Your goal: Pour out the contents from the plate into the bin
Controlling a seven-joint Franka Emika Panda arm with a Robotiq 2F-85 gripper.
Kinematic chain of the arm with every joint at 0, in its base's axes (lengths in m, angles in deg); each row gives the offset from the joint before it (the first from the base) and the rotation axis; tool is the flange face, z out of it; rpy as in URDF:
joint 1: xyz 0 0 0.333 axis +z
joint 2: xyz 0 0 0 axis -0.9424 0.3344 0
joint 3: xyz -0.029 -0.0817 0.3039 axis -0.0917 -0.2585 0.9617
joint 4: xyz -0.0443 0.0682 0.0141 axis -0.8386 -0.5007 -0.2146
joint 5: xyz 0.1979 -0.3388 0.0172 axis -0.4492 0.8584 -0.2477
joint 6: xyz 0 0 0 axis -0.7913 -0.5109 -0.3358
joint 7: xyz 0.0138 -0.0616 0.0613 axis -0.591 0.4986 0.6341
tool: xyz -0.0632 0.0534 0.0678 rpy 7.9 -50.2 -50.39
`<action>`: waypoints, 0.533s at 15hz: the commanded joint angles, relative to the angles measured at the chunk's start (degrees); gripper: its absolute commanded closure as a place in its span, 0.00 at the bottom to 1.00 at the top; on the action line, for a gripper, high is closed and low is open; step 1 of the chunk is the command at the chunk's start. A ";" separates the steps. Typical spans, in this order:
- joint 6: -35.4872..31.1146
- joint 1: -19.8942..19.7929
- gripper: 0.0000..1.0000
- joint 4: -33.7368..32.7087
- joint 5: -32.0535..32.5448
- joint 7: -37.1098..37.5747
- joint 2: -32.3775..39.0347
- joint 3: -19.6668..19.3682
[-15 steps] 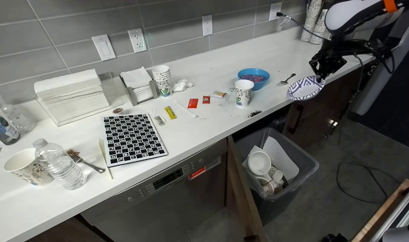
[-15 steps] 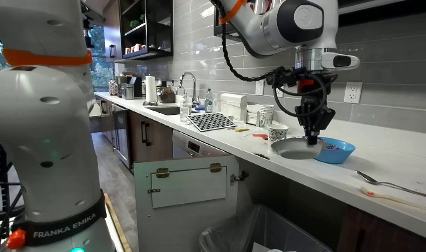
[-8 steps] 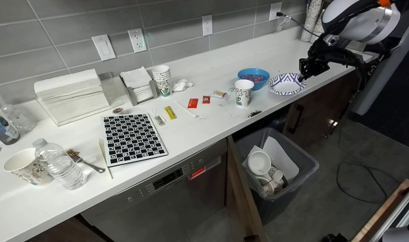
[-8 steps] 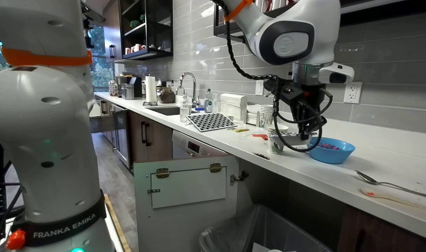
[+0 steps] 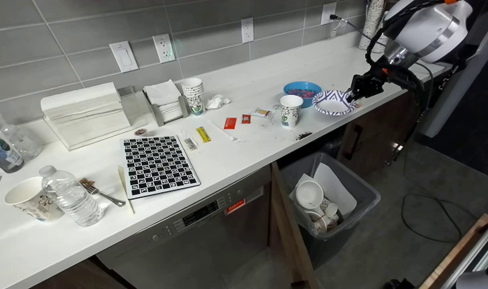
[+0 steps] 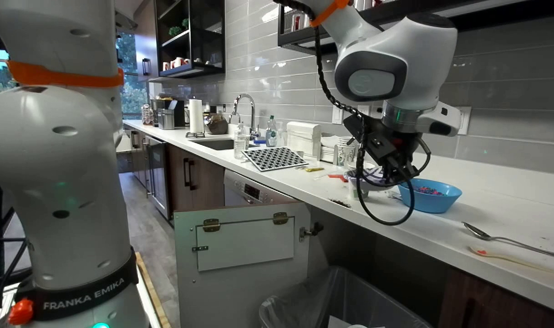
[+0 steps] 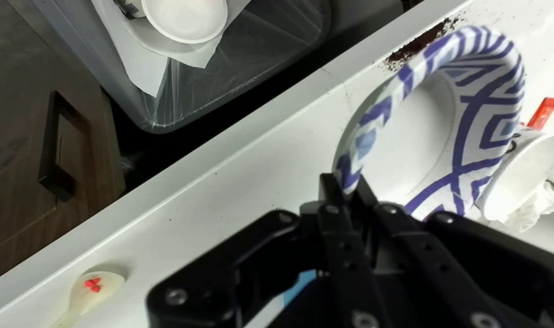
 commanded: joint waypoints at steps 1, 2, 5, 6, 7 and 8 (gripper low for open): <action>1.57 -0.87 0.98 -1.80 -2.22 -2.17 3.04 0.29; 1.09 -0.95 0.98 -2.13 -1.58 -1.44 3.81 0.34; 1.43 -1.34 0.98 -3.72 -0.93 -0.58 5.90 0.57; 1.43 -1.51 0.98 -4.24 -1.04 -0.57 6.57 0.74; 1.43 -1.71 0.98 -4.90 -1.13 -0.53 7.39 0.89; 1.51 -1.92 0.98 -5.56 -1.18 -0.56 8.15 1.04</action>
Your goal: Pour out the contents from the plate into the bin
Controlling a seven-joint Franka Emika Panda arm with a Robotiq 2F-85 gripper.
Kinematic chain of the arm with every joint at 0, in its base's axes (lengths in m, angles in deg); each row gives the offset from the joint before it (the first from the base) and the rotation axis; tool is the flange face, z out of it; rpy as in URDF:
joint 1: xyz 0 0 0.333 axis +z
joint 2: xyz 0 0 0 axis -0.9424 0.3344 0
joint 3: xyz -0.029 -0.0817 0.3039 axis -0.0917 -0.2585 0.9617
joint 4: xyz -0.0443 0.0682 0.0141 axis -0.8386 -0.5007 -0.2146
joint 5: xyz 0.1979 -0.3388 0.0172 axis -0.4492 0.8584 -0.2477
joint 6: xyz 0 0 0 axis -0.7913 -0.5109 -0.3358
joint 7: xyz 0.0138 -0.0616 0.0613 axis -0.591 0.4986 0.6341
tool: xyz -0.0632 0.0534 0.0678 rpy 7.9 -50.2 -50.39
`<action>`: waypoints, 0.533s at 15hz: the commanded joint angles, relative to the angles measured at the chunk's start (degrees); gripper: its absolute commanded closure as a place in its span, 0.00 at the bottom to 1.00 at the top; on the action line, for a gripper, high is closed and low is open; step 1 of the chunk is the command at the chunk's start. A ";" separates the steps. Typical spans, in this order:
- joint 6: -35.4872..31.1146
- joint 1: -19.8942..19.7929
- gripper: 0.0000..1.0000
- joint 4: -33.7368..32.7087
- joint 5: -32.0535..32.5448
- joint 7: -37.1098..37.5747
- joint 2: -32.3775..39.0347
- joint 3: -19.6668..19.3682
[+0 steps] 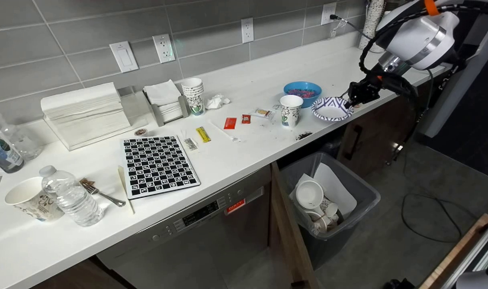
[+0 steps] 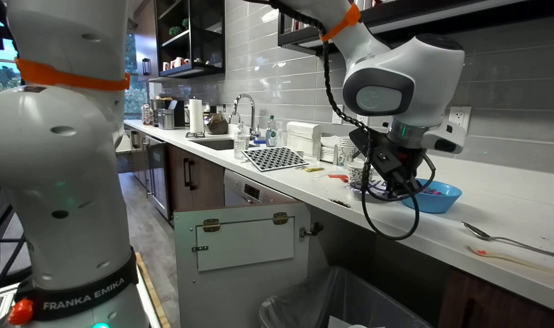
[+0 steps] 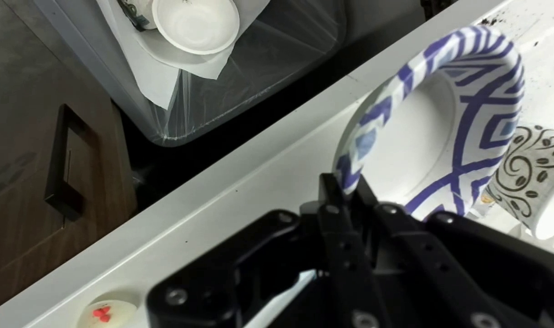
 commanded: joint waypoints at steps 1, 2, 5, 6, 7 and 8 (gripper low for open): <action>1.58 -1.56 0.98 -3.42 -0.53 0.24 3.60 0.98; 1.50 -1.77 0.98 -4.01 -0.43 0.35 4.31 1.12; 1.39 -2.54 0.98 -5.87 -0.20 0.68 6.49 1.66; 1.47 -2.82 0.98 -6.44 -0.18 0.67 7.12 1.86; 1.45 -3.08 0.98 -7.06 -0.16 0.74 7.77 2.05; 1.11 -3.23 0.98 -7.68 0.12 0.96 8.50 2.21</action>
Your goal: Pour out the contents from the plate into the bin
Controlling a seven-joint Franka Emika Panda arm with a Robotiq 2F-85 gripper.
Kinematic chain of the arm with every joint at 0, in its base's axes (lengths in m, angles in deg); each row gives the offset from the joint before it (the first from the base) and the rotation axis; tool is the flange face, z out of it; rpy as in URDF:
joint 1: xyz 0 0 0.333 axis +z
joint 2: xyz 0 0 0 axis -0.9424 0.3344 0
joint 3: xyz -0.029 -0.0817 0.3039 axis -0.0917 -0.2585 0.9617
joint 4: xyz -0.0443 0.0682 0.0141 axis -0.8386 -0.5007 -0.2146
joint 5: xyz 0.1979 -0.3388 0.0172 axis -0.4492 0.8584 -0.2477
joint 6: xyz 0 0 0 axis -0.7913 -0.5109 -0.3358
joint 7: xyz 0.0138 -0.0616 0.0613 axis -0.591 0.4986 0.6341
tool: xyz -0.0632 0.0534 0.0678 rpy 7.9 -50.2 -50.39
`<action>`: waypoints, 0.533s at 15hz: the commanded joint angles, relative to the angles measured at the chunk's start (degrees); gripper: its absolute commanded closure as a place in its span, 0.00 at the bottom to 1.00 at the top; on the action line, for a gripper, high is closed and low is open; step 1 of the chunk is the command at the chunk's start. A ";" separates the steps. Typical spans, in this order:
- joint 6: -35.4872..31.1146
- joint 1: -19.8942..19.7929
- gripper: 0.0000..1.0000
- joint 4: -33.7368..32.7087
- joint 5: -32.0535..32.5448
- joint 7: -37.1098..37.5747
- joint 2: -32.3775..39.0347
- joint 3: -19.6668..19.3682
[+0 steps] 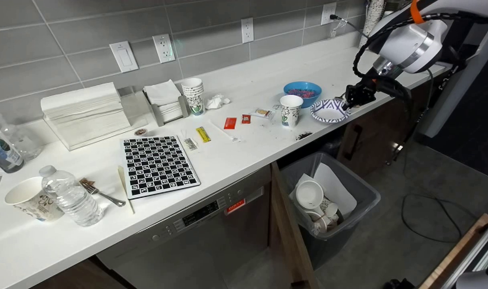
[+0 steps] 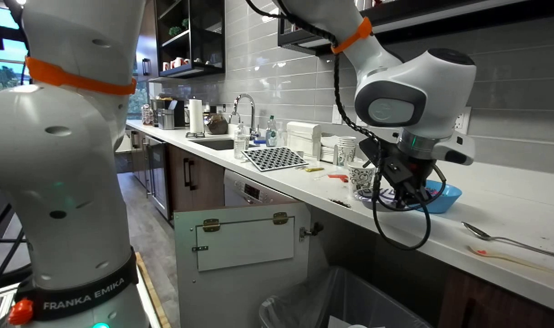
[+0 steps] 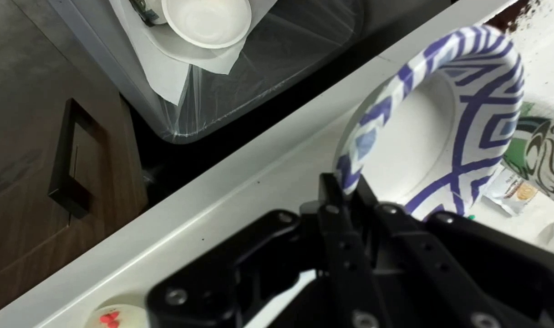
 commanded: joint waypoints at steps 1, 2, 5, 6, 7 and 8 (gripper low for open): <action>1.29 -1.77 0.98 -3.51 0.22 0.92 3.43 1.33; 1.20 -1.91 0.98 -4.10 0.65 1.38 4.11 1.47; 1.40 -2.44 0.98 -5.93 1.33 2.23 6.09 1.90; 1.37 -2.57 0.98 -6.54 1.55 2.46 6.69 2.02; 1.44 -2.70 0.98 -7.12 1.73 2.55 7.18 2.14; 1.57 -2.78 0.98 -7.76 2.15 2.96 7.75 2.17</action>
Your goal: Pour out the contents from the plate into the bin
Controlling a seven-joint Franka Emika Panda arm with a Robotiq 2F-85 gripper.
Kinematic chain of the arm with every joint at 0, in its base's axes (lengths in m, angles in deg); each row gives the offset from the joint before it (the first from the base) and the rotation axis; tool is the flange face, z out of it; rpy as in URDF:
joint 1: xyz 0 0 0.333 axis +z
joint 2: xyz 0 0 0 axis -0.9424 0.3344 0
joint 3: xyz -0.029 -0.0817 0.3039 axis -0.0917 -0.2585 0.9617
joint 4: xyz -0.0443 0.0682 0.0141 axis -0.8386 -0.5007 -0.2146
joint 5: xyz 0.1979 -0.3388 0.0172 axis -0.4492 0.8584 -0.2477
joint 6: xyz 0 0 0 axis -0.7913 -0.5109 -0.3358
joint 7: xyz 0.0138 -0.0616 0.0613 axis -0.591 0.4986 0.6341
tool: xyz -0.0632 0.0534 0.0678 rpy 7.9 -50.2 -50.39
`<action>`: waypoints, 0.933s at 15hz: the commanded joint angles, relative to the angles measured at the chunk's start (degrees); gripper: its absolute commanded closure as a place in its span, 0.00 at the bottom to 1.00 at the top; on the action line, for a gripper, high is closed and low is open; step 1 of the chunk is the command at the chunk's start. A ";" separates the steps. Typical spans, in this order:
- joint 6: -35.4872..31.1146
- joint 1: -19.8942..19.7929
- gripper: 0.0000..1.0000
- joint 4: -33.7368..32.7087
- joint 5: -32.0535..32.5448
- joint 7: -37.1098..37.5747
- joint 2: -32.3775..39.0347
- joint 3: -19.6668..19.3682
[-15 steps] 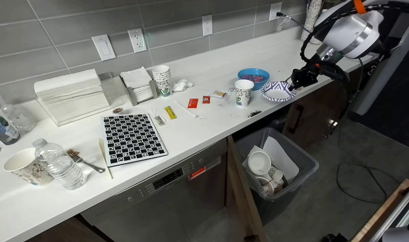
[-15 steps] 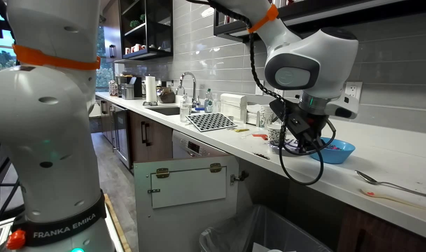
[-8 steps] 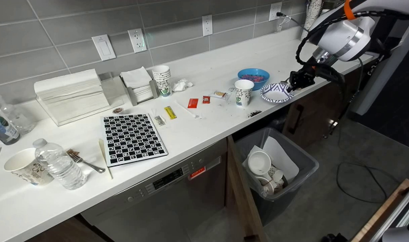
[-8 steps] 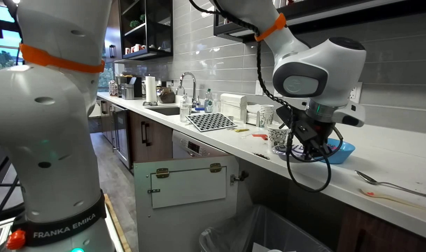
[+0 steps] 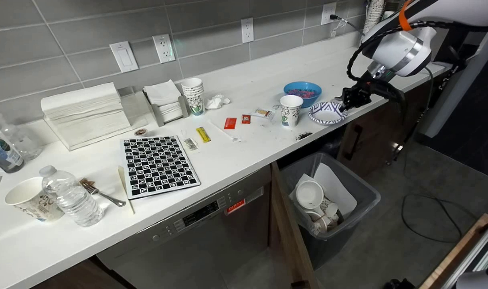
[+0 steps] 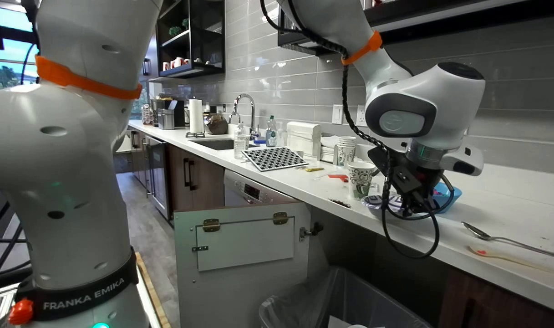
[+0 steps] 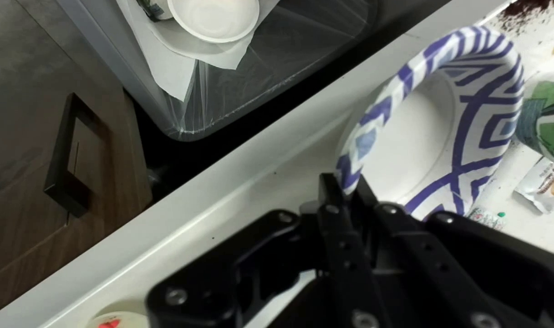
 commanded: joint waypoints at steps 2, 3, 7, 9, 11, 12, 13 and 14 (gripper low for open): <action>1.46 -1.13 0.65 -3.51 3.45 4.25 2.88 0.67; 0.83 -0.98 0.58 -3.11 4.37 5.46 2.36 0.51; 0.00 -0.72 0.29 -1.94 7.76 9.58 -0.47 0.43; -0.56 -0.32 0.14 -0.99 10.07 11.58 -2.42 0.22; -0.72 0.82 0.00 0.39 15.54 14.70 -5.10 -0.62; -0.82 1.85 0.00 1.25 20.29 17.81 -6.54 -1.39; -0.43 2.66 0.00 1.75 25.06 20.55 -7.80 -1.99; 0.20 4.22 0.00 2.30 30.18 23.38 -9.20 -3.24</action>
